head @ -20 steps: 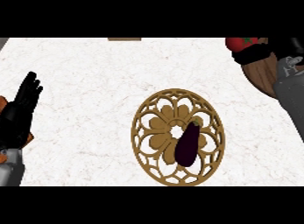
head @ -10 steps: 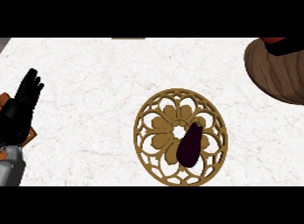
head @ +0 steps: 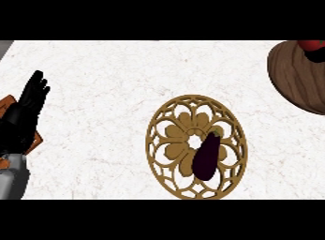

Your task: Pick the tomato from the placemat and place it in the bowl

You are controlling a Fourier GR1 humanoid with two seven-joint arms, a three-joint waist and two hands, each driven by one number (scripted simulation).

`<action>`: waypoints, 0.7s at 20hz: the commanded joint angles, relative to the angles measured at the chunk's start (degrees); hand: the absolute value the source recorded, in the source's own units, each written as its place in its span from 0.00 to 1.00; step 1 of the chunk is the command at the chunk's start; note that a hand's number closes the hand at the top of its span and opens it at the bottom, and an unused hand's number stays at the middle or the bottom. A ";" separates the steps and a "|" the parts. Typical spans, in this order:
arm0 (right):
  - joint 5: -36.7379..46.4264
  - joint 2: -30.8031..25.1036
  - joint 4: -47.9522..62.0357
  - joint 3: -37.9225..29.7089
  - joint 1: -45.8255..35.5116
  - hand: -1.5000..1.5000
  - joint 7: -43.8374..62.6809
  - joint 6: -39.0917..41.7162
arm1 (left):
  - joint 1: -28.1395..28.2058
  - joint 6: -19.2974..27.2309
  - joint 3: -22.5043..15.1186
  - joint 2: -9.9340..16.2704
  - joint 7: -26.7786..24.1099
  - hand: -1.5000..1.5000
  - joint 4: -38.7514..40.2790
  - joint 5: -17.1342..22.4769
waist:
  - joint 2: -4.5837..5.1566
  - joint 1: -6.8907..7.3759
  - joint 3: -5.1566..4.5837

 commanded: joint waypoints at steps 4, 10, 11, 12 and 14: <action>-0.99 -2.44 15.68 -4.81 -3.23 1.00 -12.92 -5.15 | -2.64 1.03 -0.78 -1.47 1.62 0.50 1.02 -1.56 | 0.41 0.63 0.07; 0.86 -6.73 24.19 -3.90 -1.51 0.00 -6.11 4.75 | -0.98 0.29 -1.02 -1.56 0.01 0.50 -0.59 -1.31 | 0.81 1.82 0.18; 0.60 -7.34 24.84 -3.98 -2.18 0.00 -7.43 7.33 | -1.63 0.78 -2.06 -2.15 -0.68 0.50 0.87 -2.67 | 0.96 1.63 0.19; 1.28 -6.46 25.45 -3.24 -2.43 0.00 -7.85 8.12 | -4.52 -0.37 -0.21 -0.47 1.11 0.50 1.15 -1.05 | 1.18 1.98 0.22; -1.14 -7.44 25.77 -5.58 -1.09 0.00 -13.31 9.43 | -1.63 -0.60 -0.21 -0.78 -0.70 0.50 1.02 -1.15 | 0.95 1.74 0.22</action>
